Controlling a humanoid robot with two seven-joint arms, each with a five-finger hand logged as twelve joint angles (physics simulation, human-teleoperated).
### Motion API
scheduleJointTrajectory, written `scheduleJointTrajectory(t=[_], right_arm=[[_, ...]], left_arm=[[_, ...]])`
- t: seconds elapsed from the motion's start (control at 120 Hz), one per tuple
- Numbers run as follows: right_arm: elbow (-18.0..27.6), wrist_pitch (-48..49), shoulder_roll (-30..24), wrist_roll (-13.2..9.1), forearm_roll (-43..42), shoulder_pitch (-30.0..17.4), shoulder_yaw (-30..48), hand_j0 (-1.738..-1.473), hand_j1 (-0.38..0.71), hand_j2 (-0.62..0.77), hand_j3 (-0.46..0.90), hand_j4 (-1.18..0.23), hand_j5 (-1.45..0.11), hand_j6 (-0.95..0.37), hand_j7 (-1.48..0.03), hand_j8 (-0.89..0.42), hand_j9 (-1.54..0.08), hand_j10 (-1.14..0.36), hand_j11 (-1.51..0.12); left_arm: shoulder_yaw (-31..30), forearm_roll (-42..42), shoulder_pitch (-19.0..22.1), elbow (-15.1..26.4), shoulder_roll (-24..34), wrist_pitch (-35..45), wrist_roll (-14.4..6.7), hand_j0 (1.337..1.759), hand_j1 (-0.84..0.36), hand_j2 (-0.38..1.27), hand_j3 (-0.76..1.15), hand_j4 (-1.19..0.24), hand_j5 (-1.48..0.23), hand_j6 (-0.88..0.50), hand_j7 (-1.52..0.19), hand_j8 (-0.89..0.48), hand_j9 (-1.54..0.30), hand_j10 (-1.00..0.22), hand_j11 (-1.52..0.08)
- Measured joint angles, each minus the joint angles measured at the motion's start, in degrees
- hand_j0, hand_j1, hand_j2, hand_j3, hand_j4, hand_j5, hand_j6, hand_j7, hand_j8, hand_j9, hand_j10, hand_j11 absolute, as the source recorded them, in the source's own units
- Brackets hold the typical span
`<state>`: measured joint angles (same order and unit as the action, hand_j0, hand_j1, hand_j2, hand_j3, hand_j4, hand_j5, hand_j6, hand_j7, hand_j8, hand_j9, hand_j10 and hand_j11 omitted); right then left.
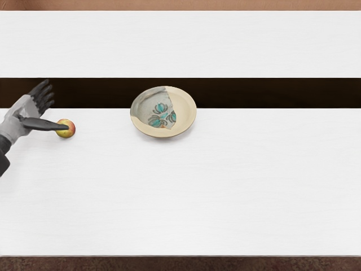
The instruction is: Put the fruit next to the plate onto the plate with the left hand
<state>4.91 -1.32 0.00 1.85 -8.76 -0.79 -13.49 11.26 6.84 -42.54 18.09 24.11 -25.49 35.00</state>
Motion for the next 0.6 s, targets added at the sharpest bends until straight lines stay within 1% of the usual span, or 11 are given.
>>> scheduleJointTrajectory(t=[0.133, 0.233, 0.325, 0.392, 0.4, 0.417, 0.425, 0.433, 0.45, 0.533, 0.6], right_arm=[[0.01, 0.02, 0.00, 0.00, 0.00, -0.25, 0.01, -1.658, -0.35, 0.00, 0.00, 0.00, 0.00, 0.00, 0.00, 0.00, 0.00, 0.00, 0.00], [-0.03, 0.01, 0.00, 0.00, -0.02, -0.32, -0.02, -1.658, -0.35, 0.00, 0.00, 0.00, 0.00, 0.00, 0.00, 0.00, 0.00, 0.00, 0.00], [-0.06, 0.00, 0.00, 0.00, -0.03, -0.34, -0.03, -1.658, -0.35, 0.00, 0.00, 0.00, 0.00, 0.00, 0.00, 0.00, 0.00, 0.00, 0.00], [-0.07, 0.00, 0.00, 0.00, -0.03, -0.35, -0.04, -1.658, -0.35, 0.00, 0.00, 0.00, 0.00, 0.00, 0.00, 0.00, 0.00, 0.00, 0.00], [-0.07, 0.00, 0.00, 0.00, -0.03, -0.35, -0.04, -1.658, -0.35, 0.00, 0.00, 0.00, 0.00, 0.00, 0.00, 0.00, 0.00, 0.00, 0.00], [-0.07, 0.00, 0.00, 0.00, -0.03, -0.35, -0.04, -1.658, -0.35, 0.00, 0.00, 0.00, 0.00, 0.00, 0.00, 0.00, 0.00, 0.00, 0.00], [-0.07, 0.00, 0.00, 0.00, -0.03, -0.35, -0.04, -1.658, -0.35, 0.00, 0.00, 0.00, 0.00, 0.00, 0.00, 0.00, 0.00, 0.00, 0.00], [-0.07, 0.00, 0.00, 0.00, -0.03, -0.35, -0.04, -1.658, -0.35, 0.00, 0.00, 0.00, 0.00, 0.00, 0.00, 0.00, 0.00, 0.00, 0.00], [-0.07, 0.00, 0.00, 0.00, -0.03, -0.35, -0.04, -1.658, -0.35, 0.00, 0.00, 0.00, 0.00, 0.00, 0.00, 0.00, 0.00, 0.00, 0.00], [-0.07, 0.01, 0.00, 0.00, -0.03, -0.35, -0.04, -1.658, -0.35, 0.00, 0.00, 0.00, 0.00, 0.00, 0.00, 0.00, 0.00, 0.00, 0.00], [-0.08, 0.01, 0.00, 0.00, -0.03, -0.35, -0.04, -1.658, -0.35, 0.00, 0.00, 0.00, 0.00, 0.00, 0.00, 0.00, 0.00, 0.00, 0.00]], left_arm=[[0.02, 1.65, -0.69, -0.08, 0.06, 0.19, 0.00, 1.658, 0.34, 0.00, 0.00, -0.01, -0.01, -0.01, -0.01, -0.01, -0.01, -0.01, -0.01], [-0.90, 10.80, -3.49, -0.03, 0.52, 1.66, 0.00, 1.658, 0.34, 0.00, 0.00, -0.01, -0.01, -0.01, -0.01, -0.01, -0.01, -0.01, -0.01], [-8.87, 17.36, -6.91, 0.10, 0.65, 7.36, 0.00, 1.658, 0.34, 0.00, 0.00, -0.01, -0.01, -0.01, -0.01, -0.01, -0.01, -0.01, -0.01], [-15.21, 19.44, -7.45, 0.13, 0.51, 13.99, 0.02, 1.658, 0.31, -0.02, 0.00, -0.01, -0.01, -0.01, -0.02, -0.01, -0.02, 0.00, -0.02], [-15.86, 19.61, -7.46, 0.14, 0.50, 14.78, 0.03, 1.639, 0.29, 0.05, -0.13, -0.01, -0.02, -0.01, -0.02, -0.01, -0.02, 0.00, -0.02], [-17.14, 19.86, -7.66, 0.12, 0.50, 16.55, 0.04, 1.593, 0.31, 0.02, -0.01, -0.01, -0.02, -0.01, -0.02, 0.00, -0.02, 0.01, -0.03], [-17.81, 20.19, -8.01, 0.14, 0.54, 17.68, 0.00, 1.595, 0.31, 0.09, -0.09, -0.02, -0.01, -0.01, -0.02, -0.01, -0.02, -0.01, -0.02], [-18.41, 20.29, -8.20, 0.15, 0.56, 18.54, 0.01, 1.580, 0.31, 0.11, -0.08, -0.02, -0.01, -0.01, -0.02, -0.01, -0.02, -0.01, -0.02], [-19.53, 20.57, -8.92, 0.14, 0.70, 20.21, 0.00, 1.586, 0.32, 0.08, -0.07, -0.02, -0.01, -0.01, -0.02, -0.01, -0.02, -0.01, -0.02], [-23.05, 21.33, -11.57, 0.48, 1.55, 26.90, 0.00, 1.610, 0.33, 0.11, -0.05, -0.02, -0.01, -0.01, -0.01, -0.01, -0.02, -0.01, -0.02], [-24.73, 21.70, -13.71, 2.34, 2.55, 30.97, 0.00, 1.624, 0.33, 0.09, -0.03, -0.01, -0.01, -0.01, -0.01, -0.01, -0.02, -0.01, -0.02]])
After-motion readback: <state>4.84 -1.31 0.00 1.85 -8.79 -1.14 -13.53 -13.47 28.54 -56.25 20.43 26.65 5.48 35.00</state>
